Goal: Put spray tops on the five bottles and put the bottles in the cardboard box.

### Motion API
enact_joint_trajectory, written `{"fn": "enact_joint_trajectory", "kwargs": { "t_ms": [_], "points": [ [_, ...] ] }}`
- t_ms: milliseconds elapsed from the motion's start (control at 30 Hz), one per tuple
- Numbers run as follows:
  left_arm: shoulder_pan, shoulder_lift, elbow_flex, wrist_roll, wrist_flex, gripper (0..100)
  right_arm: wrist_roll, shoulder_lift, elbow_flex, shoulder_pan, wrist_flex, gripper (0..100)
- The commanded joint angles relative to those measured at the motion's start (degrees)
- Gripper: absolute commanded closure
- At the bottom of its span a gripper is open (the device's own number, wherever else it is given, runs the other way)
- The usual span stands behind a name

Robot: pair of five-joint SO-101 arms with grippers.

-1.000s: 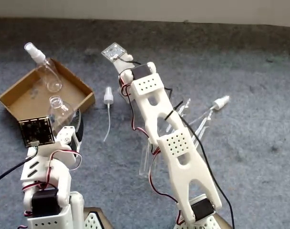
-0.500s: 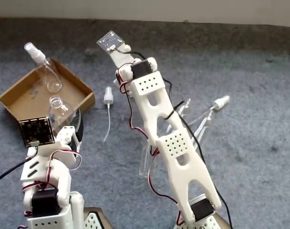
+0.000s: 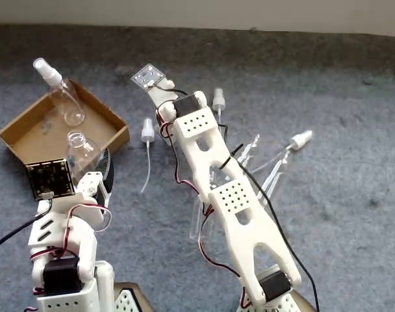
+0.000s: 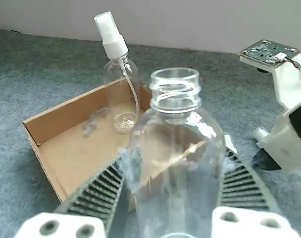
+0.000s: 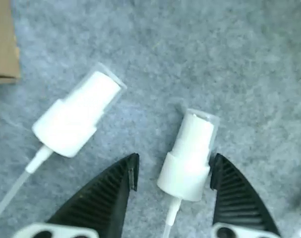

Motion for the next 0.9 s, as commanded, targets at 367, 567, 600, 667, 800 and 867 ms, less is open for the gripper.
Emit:
{"fn": "enact_joint_trajectory", "kwargs": {
  "t_ms": [367,567,600,667,800,867],
  "points": [
    [1.2,-0.7,1.4,0.8,-1.3,87,0.4,-1.7,-11.7,-0.5,2.9,88.2],
    [2.2,-0.7,1.5,0.8,-1.1,87,0.4,-7.2,-12.4,0.0,6.7,88.2],
    [2.2,-0.7,1.5,0.8,-1.1,87,0.4,-8.4,-12.4,0.1,7.5,88.2],
    [2.2,-0.7,1.5,0.8,-1.1,87,0.4,-11.1,-12.4,0.1,8.8,88.2],
    [2.2,-0.7,1.5,0.8,-1.1,87,0.4,-16.7,-12.4,0.1,11.8,88.2],
    [2.2,-0.7,1.5,0.8,-1.2,87,0.4,-19.6,-12.4,0.1,13.2,88.2]
  ]
}}
